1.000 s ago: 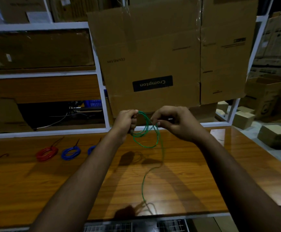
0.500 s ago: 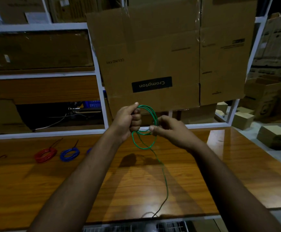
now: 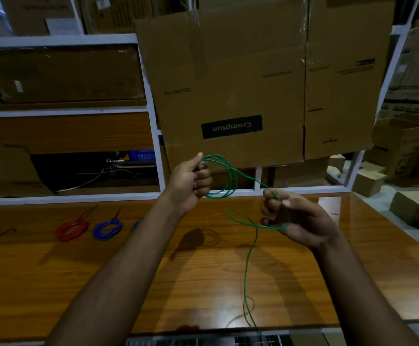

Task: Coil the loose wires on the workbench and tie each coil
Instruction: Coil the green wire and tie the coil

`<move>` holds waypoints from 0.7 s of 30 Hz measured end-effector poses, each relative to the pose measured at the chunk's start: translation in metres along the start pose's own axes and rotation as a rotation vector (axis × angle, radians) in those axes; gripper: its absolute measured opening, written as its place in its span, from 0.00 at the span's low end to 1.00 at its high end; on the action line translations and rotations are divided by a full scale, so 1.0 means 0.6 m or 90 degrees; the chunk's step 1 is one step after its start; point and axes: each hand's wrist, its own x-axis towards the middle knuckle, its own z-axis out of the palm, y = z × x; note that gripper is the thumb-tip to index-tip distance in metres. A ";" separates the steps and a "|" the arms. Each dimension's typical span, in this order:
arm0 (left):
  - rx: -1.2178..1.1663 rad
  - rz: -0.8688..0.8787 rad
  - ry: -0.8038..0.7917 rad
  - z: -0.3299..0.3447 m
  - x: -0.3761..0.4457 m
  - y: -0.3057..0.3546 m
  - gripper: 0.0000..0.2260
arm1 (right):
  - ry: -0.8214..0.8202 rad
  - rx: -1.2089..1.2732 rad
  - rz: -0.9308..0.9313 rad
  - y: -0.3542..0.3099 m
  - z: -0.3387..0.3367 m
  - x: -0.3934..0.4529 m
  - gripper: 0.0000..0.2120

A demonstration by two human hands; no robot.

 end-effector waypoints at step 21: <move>-0.102 0.033 0.015 0.010 0.016 0.013 0.17 | 0.558 -0.308 -0.019 0.059 0.022 0.025 0.08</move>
